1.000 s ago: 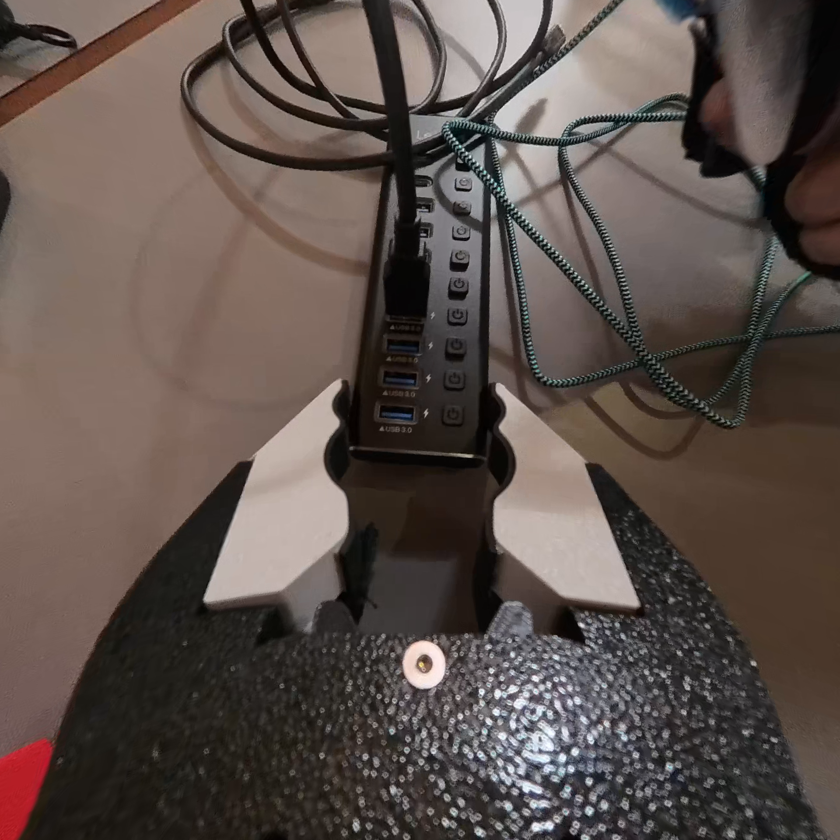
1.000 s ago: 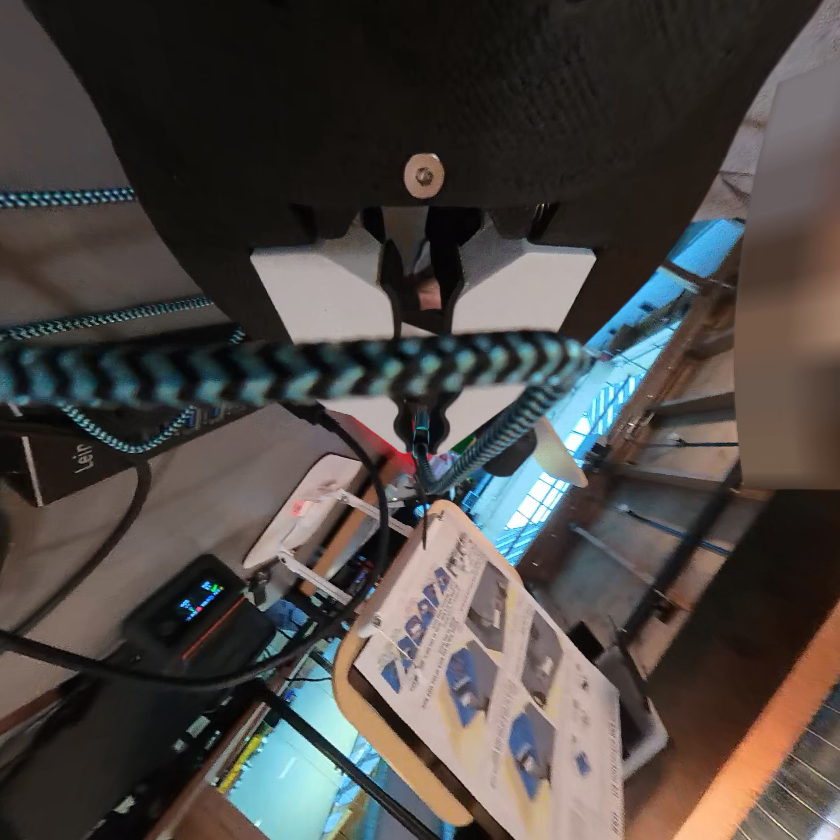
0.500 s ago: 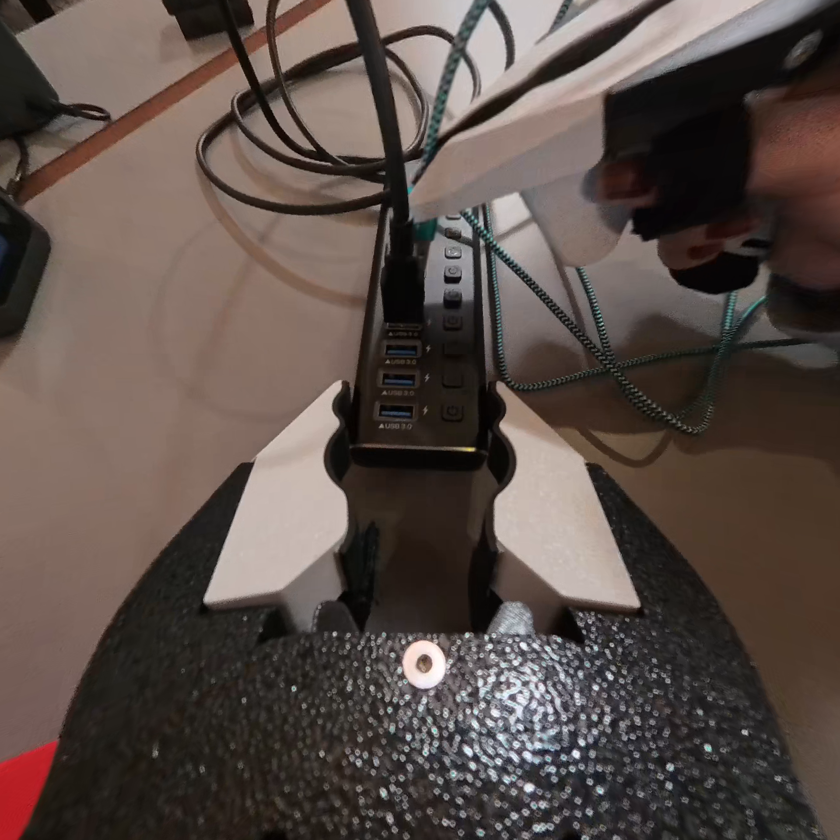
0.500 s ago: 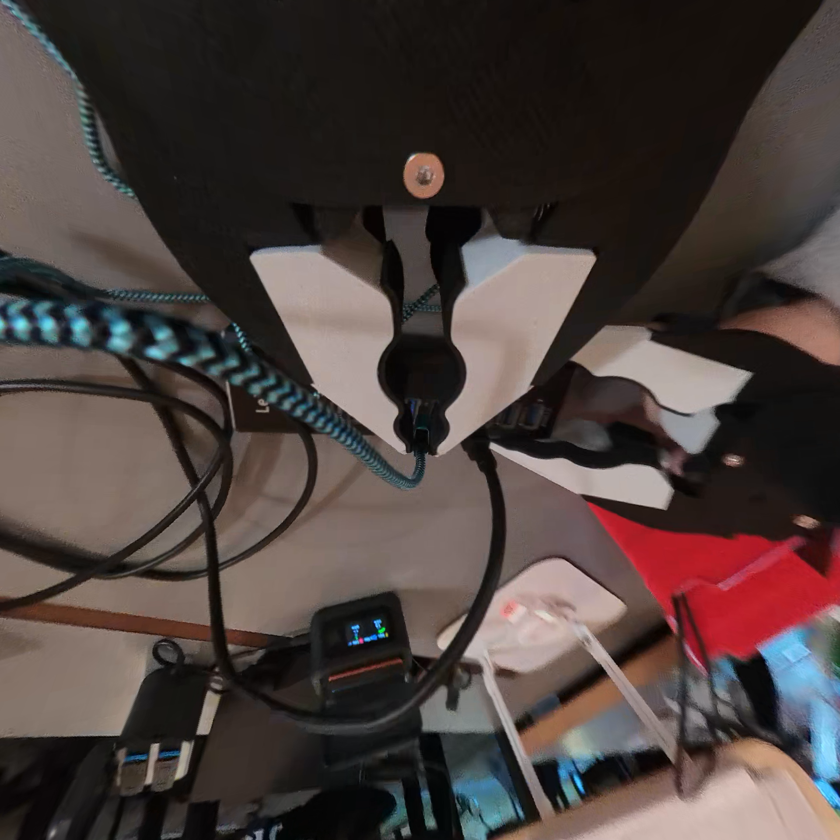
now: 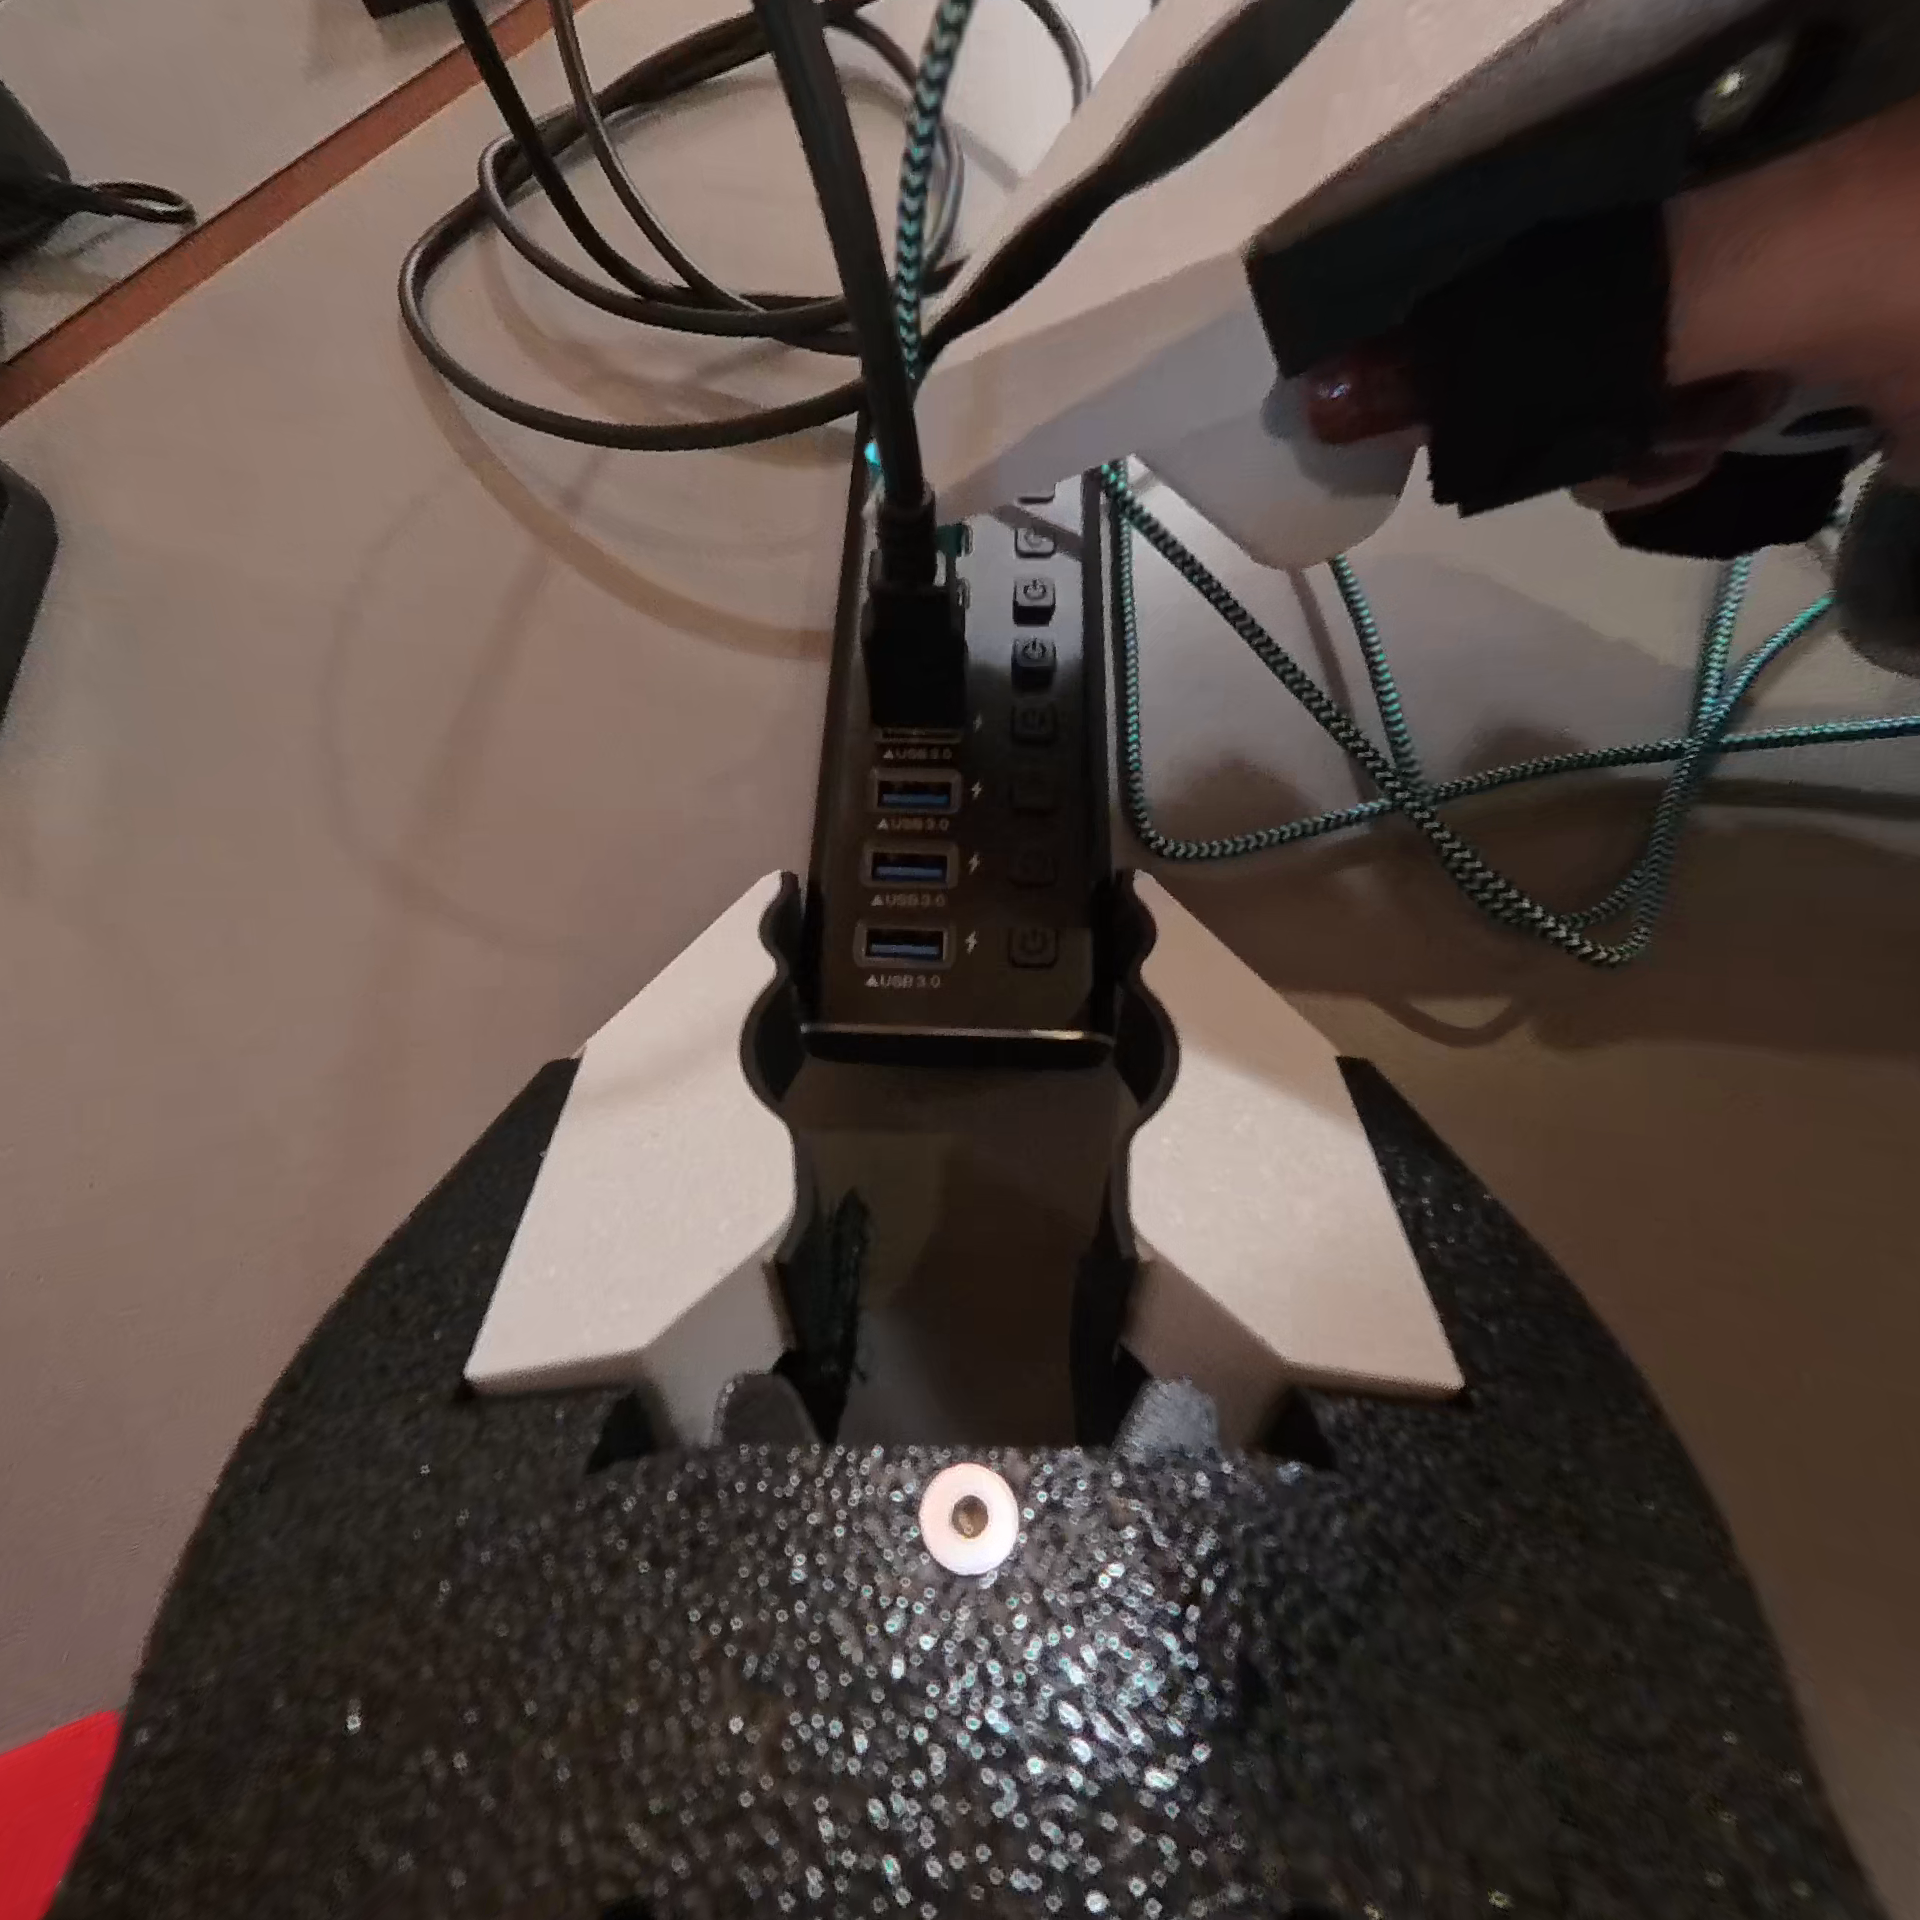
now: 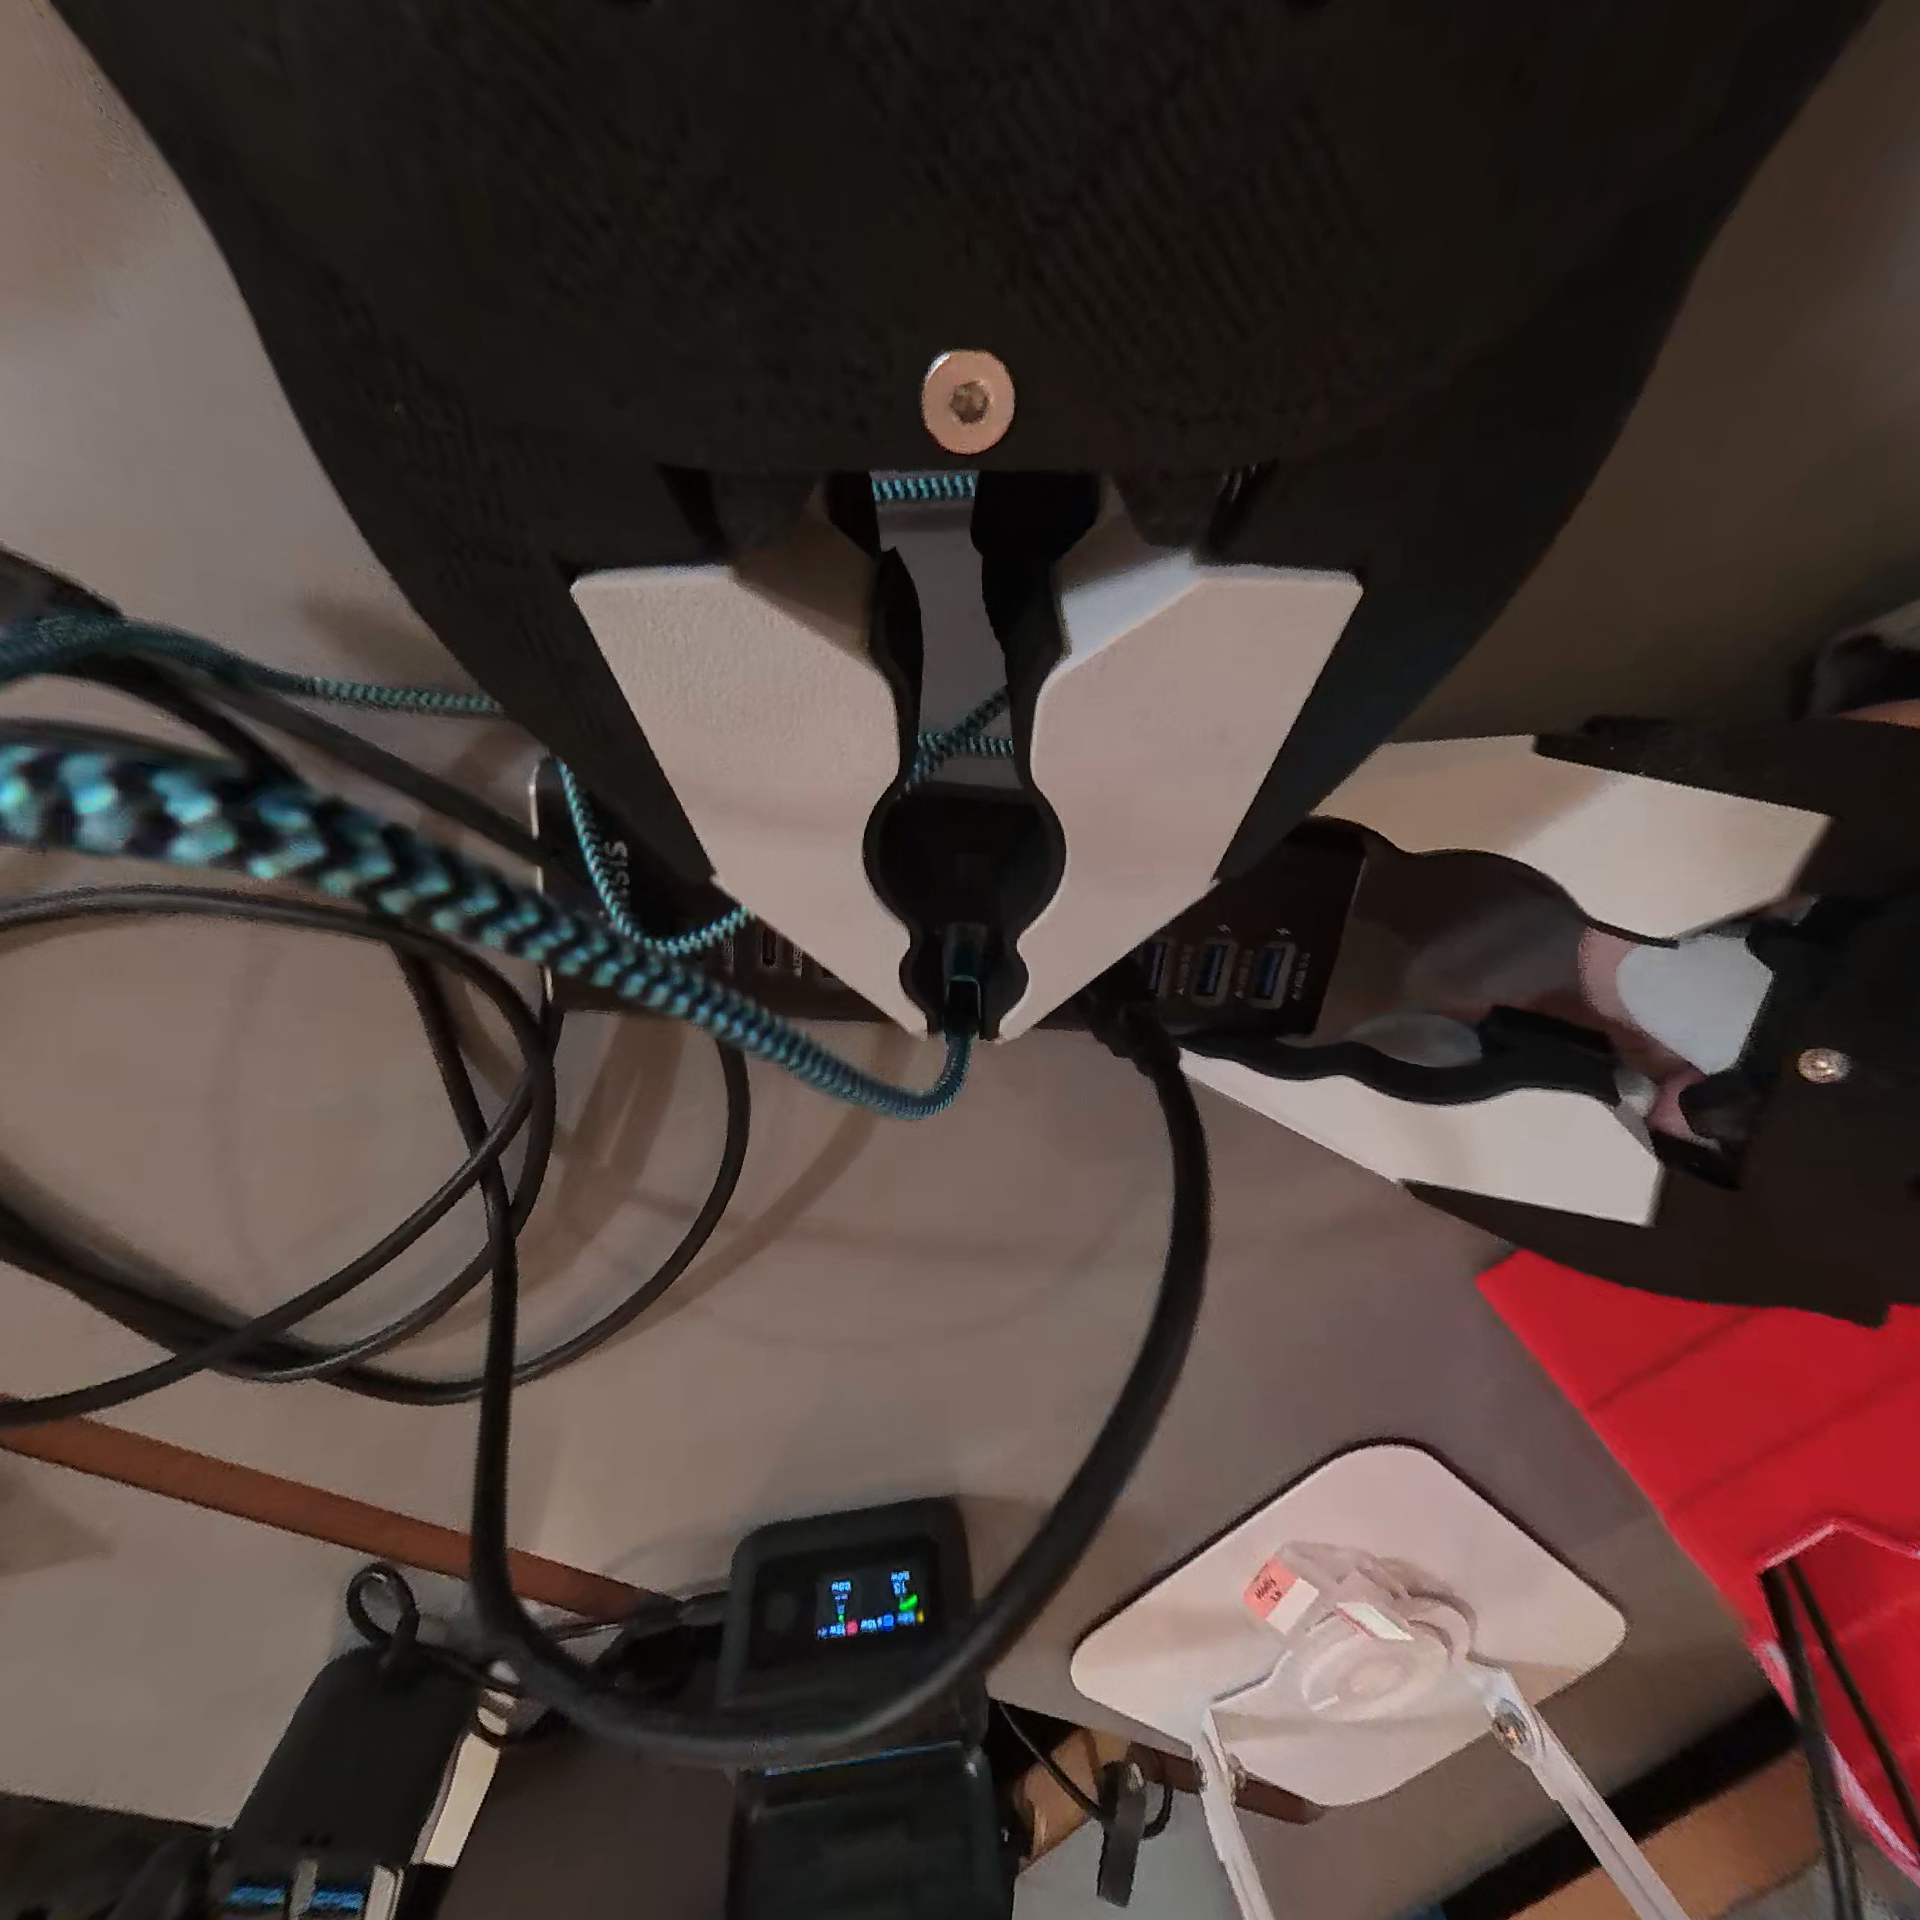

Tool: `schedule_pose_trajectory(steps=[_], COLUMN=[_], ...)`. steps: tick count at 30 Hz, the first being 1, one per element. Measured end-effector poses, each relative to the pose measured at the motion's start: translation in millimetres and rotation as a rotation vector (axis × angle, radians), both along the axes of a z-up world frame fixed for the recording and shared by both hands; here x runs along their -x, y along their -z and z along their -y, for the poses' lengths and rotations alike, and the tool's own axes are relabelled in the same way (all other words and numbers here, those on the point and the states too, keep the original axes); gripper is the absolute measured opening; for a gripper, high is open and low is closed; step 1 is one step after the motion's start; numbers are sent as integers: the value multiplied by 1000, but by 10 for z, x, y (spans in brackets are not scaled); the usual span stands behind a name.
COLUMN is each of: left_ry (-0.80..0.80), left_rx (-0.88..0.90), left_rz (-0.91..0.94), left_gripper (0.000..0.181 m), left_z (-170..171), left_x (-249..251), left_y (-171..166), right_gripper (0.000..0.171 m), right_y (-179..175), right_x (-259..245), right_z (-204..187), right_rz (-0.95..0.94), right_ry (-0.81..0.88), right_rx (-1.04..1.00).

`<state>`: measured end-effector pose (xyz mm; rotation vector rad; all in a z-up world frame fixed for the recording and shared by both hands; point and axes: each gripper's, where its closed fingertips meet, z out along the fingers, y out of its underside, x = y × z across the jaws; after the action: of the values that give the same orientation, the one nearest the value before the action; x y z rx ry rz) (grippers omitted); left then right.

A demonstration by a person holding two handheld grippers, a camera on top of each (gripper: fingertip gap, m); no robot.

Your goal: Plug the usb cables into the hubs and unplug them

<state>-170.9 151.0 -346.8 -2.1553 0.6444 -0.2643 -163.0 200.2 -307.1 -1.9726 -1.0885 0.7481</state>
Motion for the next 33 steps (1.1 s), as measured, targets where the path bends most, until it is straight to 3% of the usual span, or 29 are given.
schedule_pose_trajectory(steps=[1,11,17,19,23,29,31,33], left_ry=[2,2,5,19,63,171,201,233], left_rx=[-1,16,-15,-64,-184,-443,-518,-587], left_rz=[5,-8,-23,-72,-229,-596,-713,-808], left_gripper=[58,58,58,58,57,58,57,57], left_z=[1,10,-14,-29,-49,-48,-34,-14], left_x=[-8,-14,4,9,19,-23,-50,-82], left_y=[-1,30,7,-49,-124,-289,-334,-373], right_gripper=[5,6,9,25,29,35,28,27], right_y=[24,133,111,-30,-538,-1283,-1373,-1186], right_x=[-1,3,-15,-79,-422,-661,-540,-400], right_z=[-2,46,67,203,710,822,738,649], right_rz=[6,87,6,2,-38,11,103,285], right_ry=[2,29,-31,-118,-416,-558,-647,-775], right_rx=[10,-115,-42,-13,-5,-351,-432,-406])
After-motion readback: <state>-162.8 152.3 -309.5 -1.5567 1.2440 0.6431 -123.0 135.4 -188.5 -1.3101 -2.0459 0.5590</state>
